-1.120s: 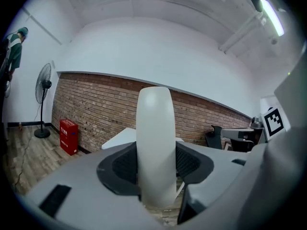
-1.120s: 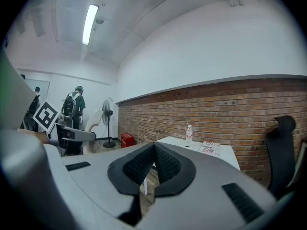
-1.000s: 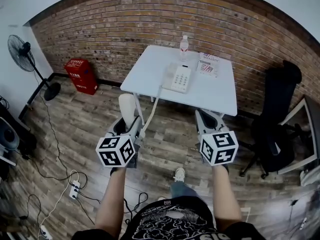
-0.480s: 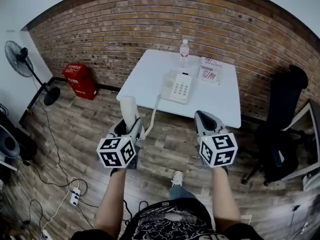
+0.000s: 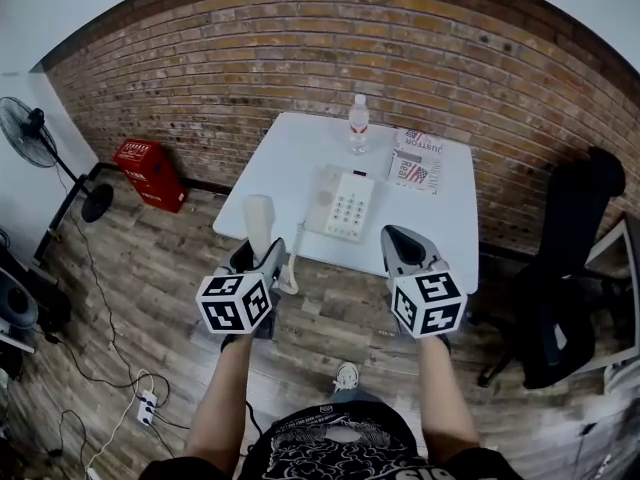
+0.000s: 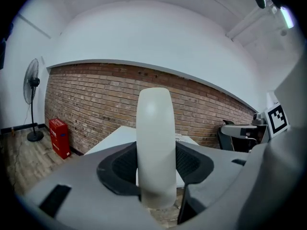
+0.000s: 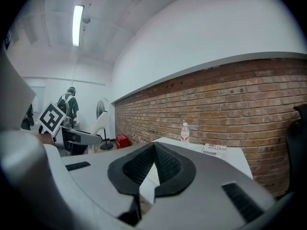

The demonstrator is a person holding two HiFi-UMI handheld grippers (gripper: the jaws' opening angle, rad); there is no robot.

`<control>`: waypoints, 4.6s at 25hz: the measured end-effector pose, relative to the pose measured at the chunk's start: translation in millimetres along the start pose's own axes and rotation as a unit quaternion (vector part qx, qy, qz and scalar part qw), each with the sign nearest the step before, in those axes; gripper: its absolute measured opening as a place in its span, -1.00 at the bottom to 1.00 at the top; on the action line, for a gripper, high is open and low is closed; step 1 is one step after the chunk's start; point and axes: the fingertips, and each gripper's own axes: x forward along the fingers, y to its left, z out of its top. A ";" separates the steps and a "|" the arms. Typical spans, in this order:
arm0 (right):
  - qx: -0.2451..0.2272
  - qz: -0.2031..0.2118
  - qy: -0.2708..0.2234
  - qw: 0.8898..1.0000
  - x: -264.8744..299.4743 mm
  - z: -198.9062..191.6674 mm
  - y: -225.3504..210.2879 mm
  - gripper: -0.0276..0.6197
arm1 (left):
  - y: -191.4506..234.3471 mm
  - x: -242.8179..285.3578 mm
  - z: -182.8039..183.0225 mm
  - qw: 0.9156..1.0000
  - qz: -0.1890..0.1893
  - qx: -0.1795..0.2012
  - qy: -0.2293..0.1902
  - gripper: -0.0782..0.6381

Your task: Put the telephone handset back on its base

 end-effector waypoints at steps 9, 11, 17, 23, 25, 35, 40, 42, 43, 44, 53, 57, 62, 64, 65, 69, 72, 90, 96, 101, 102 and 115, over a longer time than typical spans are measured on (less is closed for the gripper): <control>0.003 0.013 0.006 1.000 51.1 5.5 -41.8 -0.91 | 1.8 64.2 7.9 1.000 0.007 0.004 0.018 -0.18; 0.005 0.016 0.009 1.000 59.3 4.1 -48.8 -0.91 | 1.6 73.7 7.3 1.000 0.008 0.004 0.022 -0.18; 0.012 0.027 0.014 0.999 79.4 1.7 -60.3 -0.91 | 3.1 93.9 4.7 0.999 0.014 0.007 0.035 -0.18; 0.011 0.041 0.014 0.999 89.7 0.1 -63.8 -0.91 | -0.8 112.1 -2.6 0.999 0.014 0.020 0.046 -0.18; 0.010 0.043 0.015 0.999 92.2 -1.7 -64.2 -0.91 | -1.4 118.0 -5.6 0.998 0.013 0.020 0.051 -0.18; 0.010 0.037 0.027 0.999 106.7 -10.6 -68.4 -0.91 | 5.8 153.3 -18.9 0.996 -0.002 0.017 0.091 -0.18; 0.013 0.020 0.031 0.999 122.0 -13.6 -74.1 -0.91 | 9.4 181.6 -30.9 0.992 -0.024 0.022 0.123 -0.18; 0.013 0.014 0.033 0.999 130.7 -13.2 -75.6 -0.91 | 11.4 194.0 -33.3 0.990 -0.033 0.021 0.134 -0.18; 0.014 0.011 0.035 0.999 134.5 -13.6 -76.2 -0.91 | 12.1 200.2 -34.9 0.989 -0.038 0.020 0.140 -0.18; 0.015 0.009 0.037 0.999 137.8 -14.5 -77.1 -0.91 | 12.6 206.3 -36.8 0.988 -0.042 0.020 0.147 -0.18; 0.027 -0.021 0.050 0.998 161.5 -21.7 -92.2 -0.91 | 16.0 253.4 -58.9 0.973 -0.075 0.009 0.220 -0.18; 0.031 -0.034 0.051 0.998 167.9 -22.0 -100.2 -0.91 | 18.8 267.9 -66.2 0.966 -0.082 -0.004 0.246 -0.18; 0.033 -0.039 0.055 0.997 175.5 -24.7 -101.9 -0.91 | 21.0 282.2 -72.8 0.956 -0.087 -0.011 0.279 -0.18; 0.033 -0.039 0.057 0.997 178.5 -25.8 -100.6 -0.91 | 20.7 287.4 -74.8 0.952 -0.088 -0.011 0.292 -0.18; 0.034 -0.039 0.057 0.997 179.8 -26.3 -99.7 -0.91 | 20.4 289.9 -75.6 0.951 -0.088 -0.012 0.297 -0.18; 0.034 -0.038 0.060 0.997 184.2 -29.3 -96.7 -0.91 | 18.4 299.3 -79.9 0.945 -0.086 -0.011 0.316 -0.18; 0.034 -0.040 0.062 0.997 185.7 -31.5 -97.3 -0.91 | 19.0 304.3 -84.4 0.941 -0.080 -0.008 0.330 -0.18; 0.040 -0.045 0.072 0.996 191.4 -39.8 -101.2 -0.91 | 17.6 313.1 -93.0 0.934 -0.082 -0.002 0.349 -0.16; 0.039 -0.044 0.076 0.995 191.5 -43.3 -99.6 -0.91 | 15.5 312.4 -91.9 0.936 -0.092 0.001 0.340 -0.14; 0.039 -0.046 0.077 0.995 188.7 -42.8 -100.3 -0.91 | 14.0 311.0 -91.9 0.937 -0.098 -0.002 0.335 -0.13; 0.039 -0.046 0.076 0.995 188.1 -42.3 -100.4 -0.91 | 13.6 310.8 -91.6 0.937 -0.099 -0.002 0.334 -0.13; 0.032 -0.035 0.073 0.996 177.1 -38.4 -95.2 -0.91 | 16.0 296.9 -81.3 0.945 -0.095 -0.003 0.312 -0.12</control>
